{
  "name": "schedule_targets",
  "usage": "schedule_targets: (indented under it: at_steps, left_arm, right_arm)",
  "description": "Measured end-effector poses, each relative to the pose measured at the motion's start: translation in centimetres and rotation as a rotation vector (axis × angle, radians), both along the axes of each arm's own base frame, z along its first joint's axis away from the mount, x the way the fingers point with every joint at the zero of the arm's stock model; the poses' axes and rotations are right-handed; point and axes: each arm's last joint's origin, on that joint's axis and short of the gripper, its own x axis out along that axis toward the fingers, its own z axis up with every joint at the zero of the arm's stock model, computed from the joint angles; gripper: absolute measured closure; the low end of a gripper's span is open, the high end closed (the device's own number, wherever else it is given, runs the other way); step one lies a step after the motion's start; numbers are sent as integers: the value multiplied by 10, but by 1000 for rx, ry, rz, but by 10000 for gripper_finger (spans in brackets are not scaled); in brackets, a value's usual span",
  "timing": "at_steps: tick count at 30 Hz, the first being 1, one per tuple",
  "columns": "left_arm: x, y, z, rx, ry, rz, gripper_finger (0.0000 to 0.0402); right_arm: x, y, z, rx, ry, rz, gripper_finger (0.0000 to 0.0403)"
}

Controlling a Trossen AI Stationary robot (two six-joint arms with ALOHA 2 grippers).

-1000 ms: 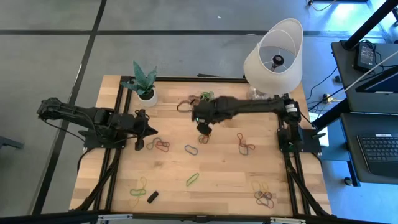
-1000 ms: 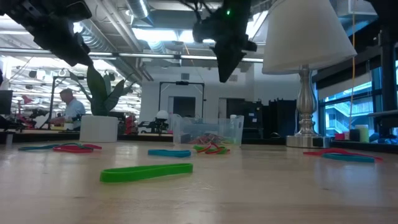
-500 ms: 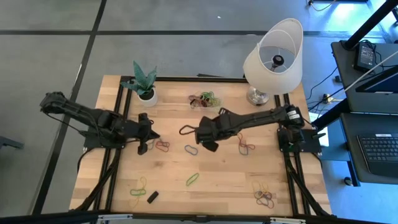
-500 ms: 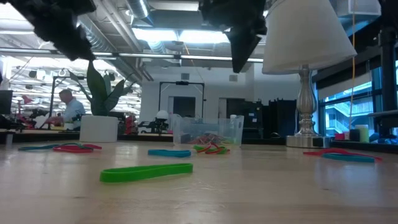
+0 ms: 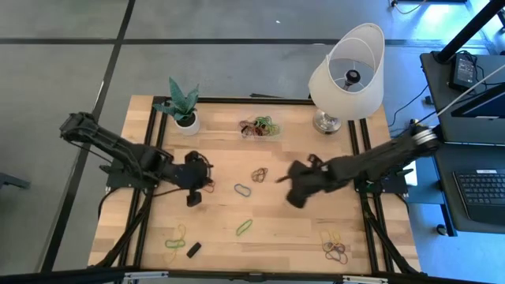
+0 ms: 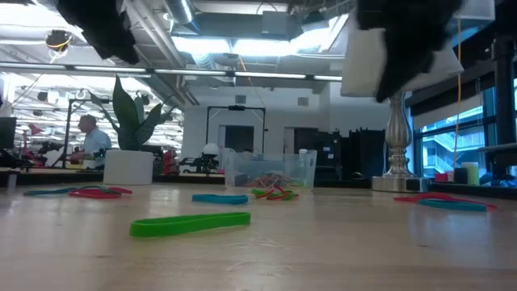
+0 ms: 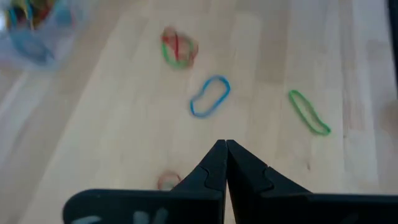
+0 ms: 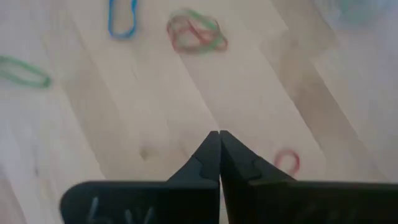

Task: Pick and place rubber bands into bin
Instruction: Put the green rubber band into the transparent bin

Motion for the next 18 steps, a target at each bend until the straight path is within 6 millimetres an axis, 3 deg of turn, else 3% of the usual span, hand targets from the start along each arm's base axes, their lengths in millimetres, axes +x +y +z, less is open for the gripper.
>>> schedule_targets:
  at_steps: [4,8,12,18]
  left_arm:
    - [9,-11,5,-83,168,165,398]
    - [16,-22,6,-190,304,367,398]
    - [19,-31,-2,-303,366,560,398]
    - [19,-52,-17,-409,467,689,398]
  right_arm:
    - [-43,-2,-3,83,-31,50,402]
    - [-74,-8,-11,140,-14,101,393]
    - [-92,-16,-22,148,-12,81,385]
    - [-101,-20,-35,135,17,83,383]
